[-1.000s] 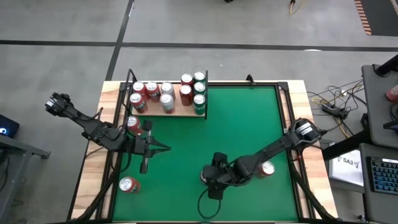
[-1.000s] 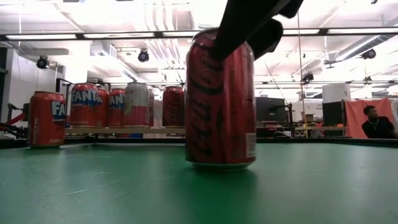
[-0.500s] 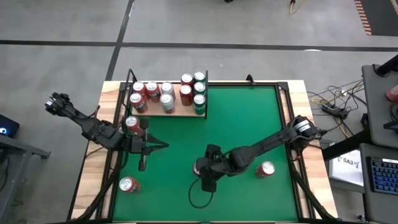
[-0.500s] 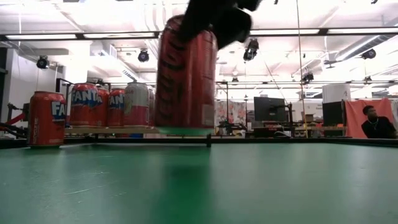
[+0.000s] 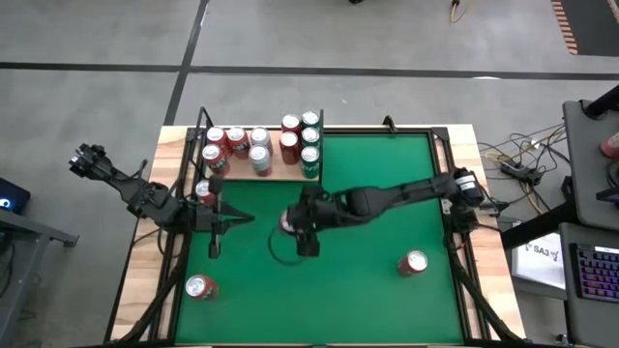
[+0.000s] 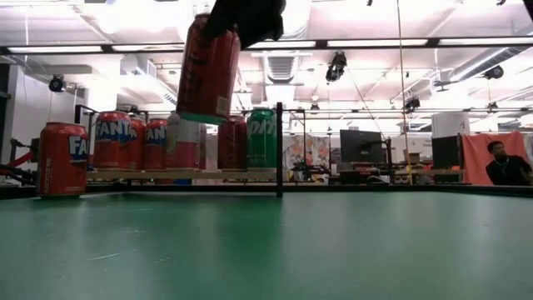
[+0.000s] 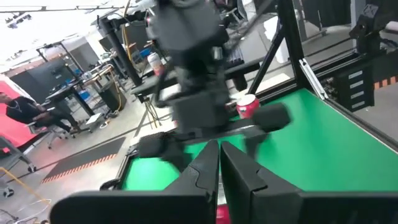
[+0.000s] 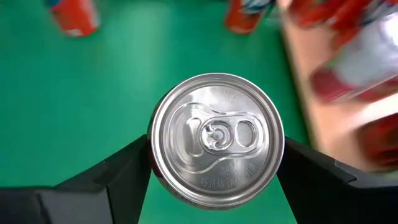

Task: Place canned beverage on shelf
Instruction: Put the red-black soda can on the shelf aligned with the other red-black soda can

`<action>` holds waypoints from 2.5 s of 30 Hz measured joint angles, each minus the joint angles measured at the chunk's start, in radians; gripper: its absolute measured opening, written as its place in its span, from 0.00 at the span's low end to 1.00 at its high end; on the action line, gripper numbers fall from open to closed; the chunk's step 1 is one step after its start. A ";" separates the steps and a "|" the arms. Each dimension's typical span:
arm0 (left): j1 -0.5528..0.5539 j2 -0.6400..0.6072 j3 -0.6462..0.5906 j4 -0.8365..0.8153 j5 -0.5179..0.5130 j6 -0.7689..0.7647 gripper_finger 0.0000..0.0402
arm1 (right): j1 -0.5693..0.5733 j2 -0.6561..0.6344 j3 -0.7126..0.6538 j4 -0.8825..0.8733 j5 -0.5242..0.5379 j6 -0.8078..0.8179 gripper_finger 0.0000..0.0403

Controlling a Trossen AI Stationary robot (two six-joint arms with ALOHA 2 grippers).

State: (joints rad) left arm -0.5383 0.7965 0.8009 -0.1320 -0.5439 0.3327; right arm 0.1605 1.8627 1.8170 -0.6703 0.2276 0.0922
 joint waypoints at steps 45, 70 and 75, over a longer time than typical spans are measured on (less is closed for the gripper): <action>0.196 -0.014 -0.476 0.341 -0.118 -0.141 0.00 | -0.330 0.104 0.075 0.055 -0.095 -0.222 0.71; 0.378 0.679 -0.527 1.112 -0.126 -0.197 0.00 | -0.330 0.104 0.075 0.054 -0.095 -0.234 0.73; 0.419 0.827 -0.490 1.251 -0.126 -0.194 0.00 | -0.330 0.104 0.074 0.054 -0.095 -0.235 0.73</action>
State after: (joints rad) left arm -0.1195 1.6231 0.3110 1.1189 -0.6698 0.1388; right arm -0.1692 1.9663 1.8914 -0.6167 0.1326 -0.1425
